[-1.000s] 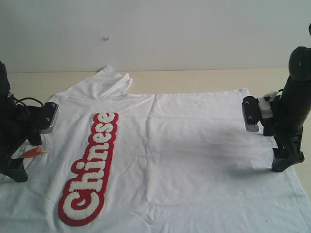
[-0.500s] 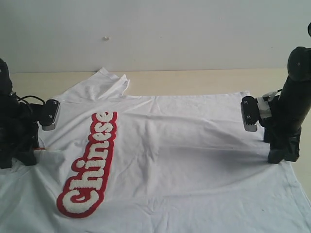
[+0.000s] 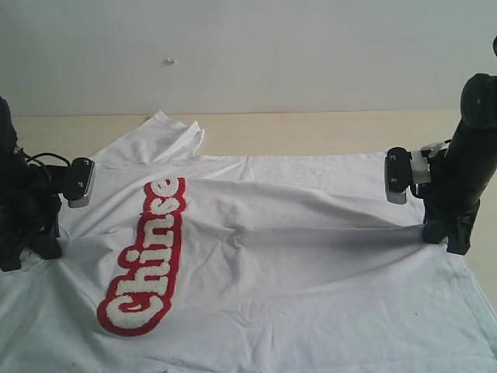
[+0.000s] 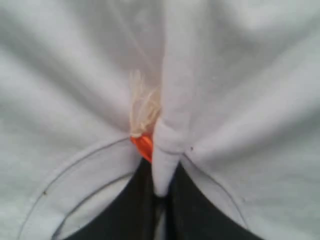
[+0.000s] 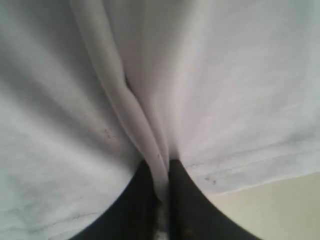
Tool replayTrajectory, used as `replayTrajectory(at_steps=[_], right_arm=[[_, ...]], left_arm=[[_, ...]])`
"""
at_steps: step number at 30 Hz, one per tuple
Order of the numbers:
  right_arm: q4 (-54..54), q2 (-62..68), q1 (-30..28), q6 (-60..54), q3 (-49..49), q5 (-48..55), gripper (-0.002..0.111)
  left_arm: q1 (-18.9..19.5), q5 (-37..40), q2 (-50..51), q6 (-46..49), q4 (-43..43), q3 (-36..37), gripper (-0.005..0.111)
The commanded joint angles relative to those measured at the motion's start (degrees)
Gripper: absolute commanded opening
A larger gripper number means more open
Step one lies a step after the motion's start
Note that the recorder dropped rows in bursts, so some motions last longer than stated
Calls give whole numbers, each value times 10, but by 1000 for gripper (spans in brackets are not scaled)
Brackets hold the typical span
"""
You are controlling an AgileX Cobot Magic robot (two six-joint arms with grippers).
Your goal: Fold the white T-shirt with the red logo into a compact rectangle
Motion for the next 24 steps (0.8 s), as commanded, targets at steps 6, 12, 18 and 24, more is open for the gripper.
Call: replayTrajectory(at_steps=[6,12,18,24], right_arm=[[-11,-105,-3,3,-18,64,0],[-28,-170,-3,3,-18,65,0],[-44,-220,-3,3,-18,69,0],[-47,-263,-3,3,-18,74,0]], left_arm=[[1,-19,-136,-3,33,-14,0],[1,18,-201,-17,36,-37,0],[1,20,-261,-17,50,-37,0],[1,43,-313,-36,94,-37,0]])
